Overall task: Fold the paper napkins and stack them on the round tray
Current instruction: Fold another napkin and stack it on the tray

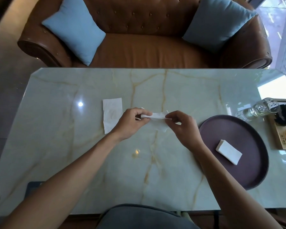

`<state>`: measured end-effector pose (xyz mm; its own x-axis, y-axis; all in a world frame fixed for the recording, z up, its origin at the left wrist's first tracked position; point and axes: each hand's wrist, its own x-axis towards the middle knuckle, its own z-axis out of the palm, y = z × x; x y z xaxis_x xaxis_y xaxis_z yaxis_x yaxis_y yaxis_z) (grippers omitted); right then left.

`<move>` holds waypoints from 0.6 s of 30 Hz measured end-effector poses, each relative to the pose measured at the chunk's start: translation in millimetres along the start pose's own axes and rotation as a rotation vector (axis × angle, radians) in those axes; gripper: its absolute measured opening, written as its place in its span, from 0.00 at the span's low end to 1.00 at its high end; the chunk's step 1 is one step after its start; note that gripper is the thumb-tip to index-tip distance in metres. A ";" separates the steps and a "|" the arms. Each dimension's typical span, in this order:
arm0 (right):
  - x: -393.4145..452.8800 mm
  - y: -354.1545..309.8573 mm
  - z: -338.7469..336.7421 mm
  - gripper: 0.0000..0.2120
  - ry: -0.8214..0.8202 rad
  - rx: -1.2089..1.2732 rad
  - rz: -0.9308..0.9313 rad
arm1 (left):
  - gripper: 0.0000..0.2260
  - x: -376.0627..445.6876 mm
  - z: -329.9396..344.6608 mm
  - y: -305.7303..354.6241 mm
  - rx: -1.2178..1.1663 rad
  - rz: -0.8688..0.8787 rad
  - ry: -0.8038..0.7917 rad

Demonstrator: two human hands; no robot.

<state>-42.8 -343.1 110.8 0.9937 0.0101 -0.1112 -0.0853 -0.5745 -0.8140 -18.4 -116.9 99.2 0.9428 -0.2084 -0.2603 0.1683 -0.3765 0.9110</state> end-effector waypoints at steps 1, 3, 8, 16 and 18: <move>-0.2 -0.2 -0.1 0.03 -0.004 0.000 0.003 | 0.08 0.1 -0.4 -0.2 0.002 0.006 -0.003; 0.5 -0.3 -0.3 0.02 -0.007 -0.002 0.006 | 0.08 0.8 -1.5 -0.8 0.013 0.023 -0.007; 2.5 -1.5 -1.9 0.02 -0.009 0.023 0.017 | 0.06 1.7 -3.4 -4.3 0.143 0.051 -0.028; 11.3 -9.9 -6.7 0.02 -0.152 0.372 0.148 | 0.04 1.9 -6.2 2.6 -0.129 0.009 -0.037; 13.2 -9.7 -6.9 0.03 -0.165 0.426 0.149 | 0.05 0.0 -7.1 5.1 -0.181 0.006 -0.039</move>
<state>-28.4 -343.1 121.2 0.9468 0.1025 -0.3051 -0.2819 -0.1934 -0.9397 -15.5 -112.4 106.1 0.9328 -0.2460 -0.2634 0.2150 -0.2067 0.9545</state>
